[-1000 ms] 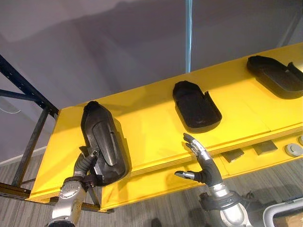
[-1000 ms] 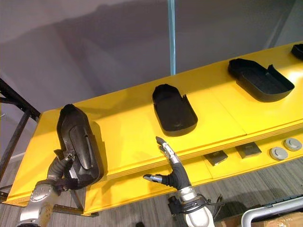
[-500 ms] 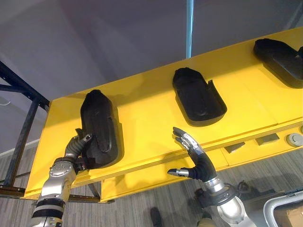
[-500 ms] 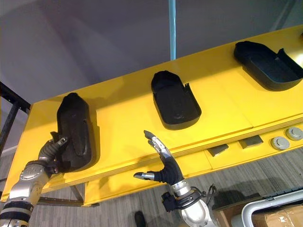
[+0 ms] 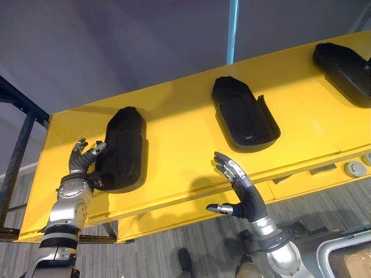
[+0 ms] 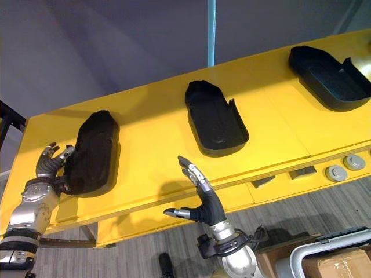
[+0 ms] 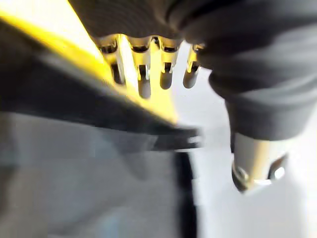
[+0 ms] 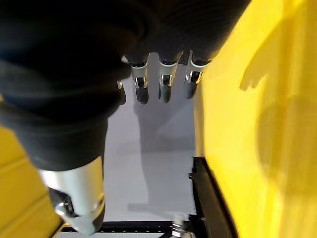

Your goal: Walk over and take plastic housings, then place them on the shelf

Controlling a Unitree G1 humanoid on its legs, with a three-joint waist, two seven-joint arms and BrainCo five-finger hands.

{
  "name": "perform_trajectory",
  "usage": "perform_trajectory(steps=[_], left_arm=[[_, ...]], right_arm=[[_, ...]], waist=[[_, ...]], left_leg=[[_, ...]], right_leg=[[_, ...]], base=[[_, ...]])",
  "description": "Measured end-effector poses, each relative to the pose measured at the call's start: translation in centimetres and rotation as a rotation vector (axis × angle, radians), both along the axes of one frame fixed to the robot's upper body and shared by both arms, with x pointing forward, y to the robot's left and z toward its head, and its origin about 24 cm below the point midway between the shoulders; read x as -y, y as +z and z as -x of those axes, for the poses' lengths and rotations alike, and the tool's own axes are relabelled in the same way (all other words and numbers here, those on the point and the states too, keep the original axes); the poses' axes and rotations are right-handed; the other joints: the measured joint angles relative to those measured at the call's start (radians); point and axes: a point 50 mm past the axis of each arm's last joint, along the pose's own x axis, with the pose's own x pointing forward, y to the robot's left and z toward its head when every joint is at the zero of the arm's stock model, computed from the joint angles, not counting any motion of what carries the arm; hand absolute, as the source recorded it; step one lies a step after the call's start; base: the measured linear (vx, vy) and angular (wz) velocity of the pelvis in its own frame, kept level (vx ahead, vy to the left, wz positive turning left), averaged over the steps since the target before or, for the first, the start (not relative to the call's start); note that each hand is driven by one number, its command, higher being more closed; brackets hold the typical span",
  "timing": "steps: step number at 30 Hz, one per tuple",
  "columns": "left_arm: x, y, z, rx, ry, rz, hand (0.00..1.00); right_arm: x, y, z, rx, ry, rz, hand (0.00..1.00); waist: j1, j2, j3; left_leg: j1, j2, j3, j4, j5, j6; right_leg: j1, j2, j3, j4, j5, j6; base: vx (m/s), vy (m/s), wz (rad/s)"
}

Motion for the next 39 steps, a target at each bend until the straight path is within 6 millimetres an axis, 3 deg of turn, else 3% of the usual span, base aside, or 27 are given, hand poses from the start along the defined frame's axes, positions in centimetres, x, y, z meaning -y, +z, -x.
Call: perform_trajectory(steps=[8, 14, 19, 22, 23, 25, 27, 30, 31, 32, 34, 36, 38, 39], left_arm=[[-0.2, 1.4, 1.3, 0.143, -0.040, 0.135, 0.00], [-2.6, 0.1, 3.7, 0.125, 0.118, 0.088, 0.00], [-3.8, 2.6, 6.0, 0.337, 0.206, -0.012, 0.00], [-0.8, 2.4, 9.1, 0.542, 0.157, 0.017, 0.00], [1.2, 1.6, 11.0, 0.616, 0.140, 0.077, 0.00], [4.6, -0.7, 13.8, 0.630, 0.124, 0.182, 0.00], [7.8, -3.4, 16.4, 0.538, 0.105, 0.294, 0.00], [8.7, -4.6, 17.3, 0.486, 0.088, 0.332, 0.00], [8.8, -4.5, 17.7, 0.493, 0.072, 0.319, 0.00], [8.9, -4.2, 17.8, 0.507, 0.065, 0.321, 0.00], [10.1, -3.1, 17.5, 0.592, -0.009, 0.376, 0.00], [11.8, -2.8, 16.3, 0.610, -0.098, 0.426, 0.00], [13.7, -3.0, 14.5, 0.590, -0.195, 0.461, 0.00], [14.4, -3.0, 13.7, 0.574, -0.224, 0.465, 0.00]], right_arm=[[-0.1, -1.3, 0.5, -0.047, -0.033, -0.009, 0.00], [0.0, -3.0, 0.7, -0.080, -0.067, 0.025, 0.00], [0.7, -3.0, 1.1, -0.031, -0.138, 0.016, 0.00], [2.0, -3.1, 0.8, 0.009, -0.253, -0.019, 0.00], [2.5, -3.0, 0.7, 0.019, -0.304, -0.038, 0.00], [3.2, -2.9, 0.9, 0.032, -0.368, -0.070, 0.00], [3.7, -3.1, 1.3, 0.022, -0.416, -0.096, 0.00], [4.1, -2.9, 1.6, 0.033, -0.435, -0.107, 0.00], [4.3, -2.5, 1.7, 0.050, -0.447, -0.115, 0.00], [4.3, -2.3, 1.7, 0.057, -0.454, -0.125, 0.00], [4.9, -1.6, 2.3, 0.083, -0.517, -0.179, 0.00], [6.1, -1.8, 3.1, 0.066, -0.608, -0.180, 0.00], [7.4, -2.9, 4.1, 0.004, -0.705, -0.164, 0.00], [8.0, -3.5, 4.4, -0.020, -0.753, -0.161, 0.00]], waist=[[-0.008, 0.000, -0.006], [0.010, 0.001, -0.082], [0.030, 0.000, -0.154], [0.043, -0.001, -0.188], [0.046, -0.002, -0.194], [0.054, -0.004, -0.194], [0.076, -0.005, -0.192], [0.093, -0.005, -0.186], [0.104, -0.004, -0.185], [0.109, -0.003, -0.185], [0.104, 0.003, -0.189], [0.080, -0.008, -0.183], [0.061, -0.021, -0.179], [0.045, -0.025, -0.181]], left_leg=[[0.043, 0.001, -0.023, -0.006, 0.002, 0.001], [0.078, 0.005, -0.047, -0.014, -0.002, -0.004], [0.087, 0.012, -0.075, -0.017, -0.003, -0.005], [0.111, 0.016, -0.076, -0.018, -0.008, -0.009], [0.114, 0.019, -0.074, 0.000, -0.024, -0.009], [0.095, 0.034, -0.066, 0.099, -0.085, -0.013], [0.042, 0.082, -0.060, 0.317, -0.200, -0.020], [-0.004, 0.101, -0.227, 0.481, -0.244, -0.052], [-0.012, 0.100, -0.335, 0.546, -0.292, -0.068], [-0.011, 0.097, -0.376, 0.563, -0.317, -0.072], [0.008, 0.093, -0.491, 0.571, -0.449, -0.059], [0.016, 0.078, -0.458, 0.566, -0.518, -0.086], [0.011, 0.071, -0.380, 0.571, -0.528, -0.059], [0.006, 0.077, -0.318, 0.570, -0.525, -0.050]], right_leg=[[0.066, 0.006, -0.028, -0.027, 0.000, 0.000], [0.129, 0.013, -0.059, -0.064, 0.000, 0.000], [0.169, 0.023, -0.092, -0.096, 0.001, -0.001], [0.203, 0.027, -0.096, -0.115, 0.002, -0.002], [0.214, 0.028, -0.094, -0.121, 0.001, -0.002], [0.230, 0.039, -0.071, -0.133, -0.001, -0.006], [0.241, 0.075, -0.018, -0.133, -0.008, -0.013], [0.224, 0.127, 0.096, -0.128, -0.009, -0.020], [0.181, 0.166, 0.195, -0.105, -0.004, -0.027], [0.159, 0.183, 0.237, -0.091, -0.004, -0.028], [0.064, 0.249, 0.372, -0.032, -0.003, -0.028], [0.012, 0.265, 0.461, -0.011, 0.011, -0.010], [-0.001, 0.252, 0.522, -0.072, 0.062, -0.022], [-0.023, 0.245, 0.515, -0.111, 0.131, -0.015]], base=[[0.01, 0.006, 0.05], [0.01, 0.007, 0.09], [0.00, -0.004, 0.15], [0.00, 0.000, 0.00], [0.00, -0.012, -0.11], [-0.02, -0.027, -0.22], [-0.03, -0.046, -0.66], [-0.03, -0.068, -1.17], [-0.04, -0.048, -1.72], [-0.04, 0.125, -2.35], [-0.06, 0.261, -1.88], [-0.08, 0.322, -1.39], [-0.04, 0.325, -1.32], [-0.02, 0.240, -1.16]])
